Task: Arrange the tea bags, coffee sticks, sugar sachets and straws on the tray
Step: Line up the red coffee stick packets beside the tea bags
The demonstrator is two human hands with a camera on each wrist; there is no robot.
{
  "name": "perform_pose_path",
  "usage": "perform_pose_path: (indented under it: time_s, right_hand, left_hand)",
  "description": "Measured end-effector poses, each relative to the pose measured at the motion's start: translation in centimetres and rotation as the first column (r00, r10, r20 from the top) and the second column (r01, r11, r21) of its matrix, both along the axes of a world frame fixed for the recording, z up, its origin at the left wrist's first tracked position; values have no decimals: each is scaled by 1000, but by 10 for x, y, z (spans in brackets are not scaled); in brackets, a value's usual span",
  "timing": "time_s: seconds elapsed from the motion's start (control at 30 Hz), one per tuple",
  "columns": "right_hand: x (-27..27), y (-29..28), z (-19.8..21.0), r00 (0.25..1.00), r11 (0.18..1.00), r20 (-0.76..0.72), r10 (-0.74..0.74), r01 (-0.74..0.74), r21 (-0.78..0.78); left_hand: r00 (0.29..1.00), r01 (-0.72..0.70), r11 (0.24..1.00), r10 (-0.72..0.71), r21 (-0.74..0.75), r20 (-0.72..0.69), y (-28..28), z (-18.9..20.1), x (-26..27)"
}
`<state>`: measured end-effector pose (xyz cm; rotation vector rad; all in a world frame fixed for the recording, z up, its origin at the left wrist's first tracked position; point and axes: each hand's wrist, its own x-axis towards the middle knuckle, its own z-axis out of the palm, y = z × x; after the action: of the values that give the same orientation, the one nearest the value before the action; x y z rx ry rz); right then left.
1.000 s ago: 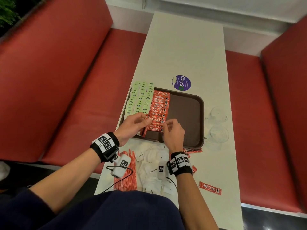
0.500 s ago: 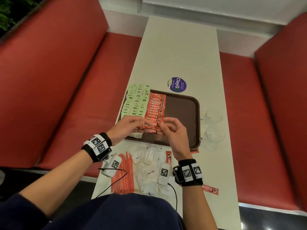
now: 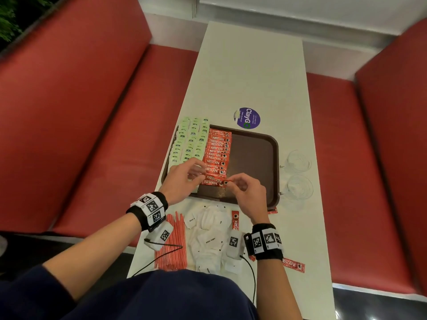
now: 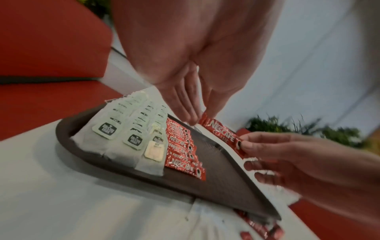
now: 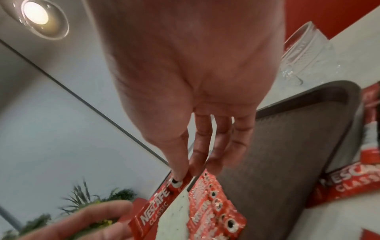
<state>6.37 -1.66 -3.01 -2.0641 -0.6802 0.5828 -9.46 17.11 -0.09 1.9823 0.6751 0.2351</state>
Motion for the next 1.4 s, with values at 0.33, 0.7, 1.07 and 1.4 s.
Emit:
perform_pose_path:
  time_s: [0.33, 0.7, 1.07, 1.4]
  right_hand:
    - [-1, 18, -41, 999, 960, 47, 8, 5, -278]
    - [5, 27, -54, 993, 937, 114, 28, 13, -348]
    - [5, 31, -52, 993, 951, 118, -13, 49, -307]
    - [0, -78, -20, 953, 932, 262, -154, 228, -281]
  left_hand:
    - [897, 441, 628, -326, 642, -298, -45, -55, -3]
    - [893, 447, 587, -253, 675, -371, -52, -85, 5]
    - [913, 405, 582, -224, 705, -341, -47, -85, 9]
    - [819, 561, 521, -464, 644, -337, -79, -60, 24]
